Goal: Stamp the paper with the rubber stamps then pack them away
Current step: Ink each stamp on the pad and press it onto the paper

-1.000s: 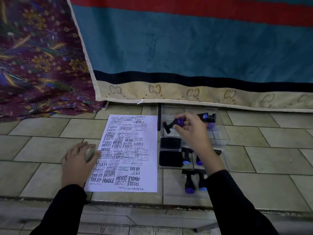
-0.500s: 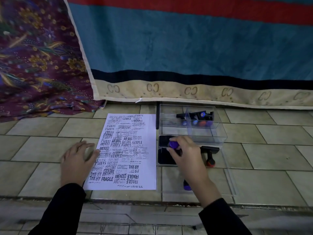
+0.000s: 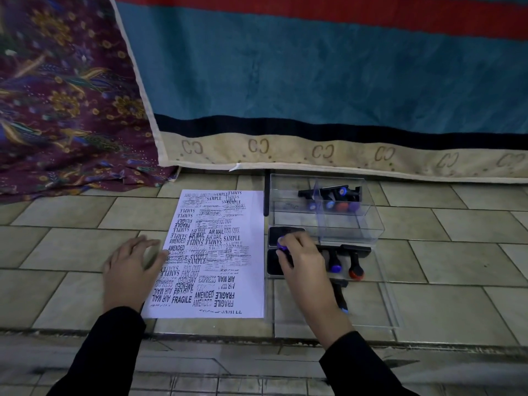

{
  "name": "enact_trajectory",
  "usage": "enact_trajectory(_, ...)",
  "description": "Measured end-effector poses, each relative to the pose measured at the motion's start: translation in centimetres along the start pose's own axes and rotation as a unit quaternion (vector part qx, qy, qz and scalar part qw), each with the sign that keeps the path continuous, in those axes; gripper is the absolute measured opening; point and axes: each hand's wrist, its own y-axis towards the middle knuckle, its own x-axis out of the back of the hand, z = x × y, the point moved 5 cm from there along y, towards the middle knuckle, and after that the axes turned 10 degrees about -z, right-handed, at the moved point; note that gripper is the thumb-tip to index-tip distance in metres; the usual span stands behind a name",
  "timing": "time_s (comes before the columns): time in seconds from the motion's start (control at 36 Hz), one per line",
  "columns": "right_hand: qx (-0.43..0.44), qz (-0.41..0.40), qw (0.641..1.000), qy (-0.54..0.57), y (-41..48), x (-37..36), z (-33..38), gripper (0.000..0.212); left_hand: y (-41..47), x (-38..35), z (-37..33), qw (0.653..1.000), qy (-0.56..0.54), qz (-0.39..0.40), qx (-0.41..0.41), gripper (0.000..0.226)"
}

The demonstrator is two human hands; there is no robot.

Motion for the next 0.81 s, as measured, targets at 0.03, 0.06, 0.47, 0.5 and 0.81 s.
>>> enact_trajectory(0.03,-0.001,0.0,1.0,0.0,0.0,0.0,0.0,0.014,0.0,-0.1,0.0,1.0,-0.001,0.0,0.0,0.05)
enact_trajectory(0.06,-0.002,0.001,1.0,-0.001,0.0,0.0,-0.1,0.014,0.0,-0.1,0.1,1.0,0.0,0.0,0.0,0.05)
enact_trajectory(0.47,-0.021,0.006,0.999,0.039,2.0,0.3,-0.1,0.016,0.0,0.0,0.0,1.0,0.006,0.004,-0.002,0.046)
enact_trajectory(0.5,-0.021,-0.001,0.998,0.054,2.6,0.3,0.2,0.016,0.0,0.0,-0.1,1.0,0.006,0.005,0.0,0.045)
enact_trajectory(0.81,0.026,0.051,0.995,0.081,8.7,-6.1,3.0,0.008,-0.1,0.6,-0.7,1.0,-0.008,0.009,0.012,0.043)
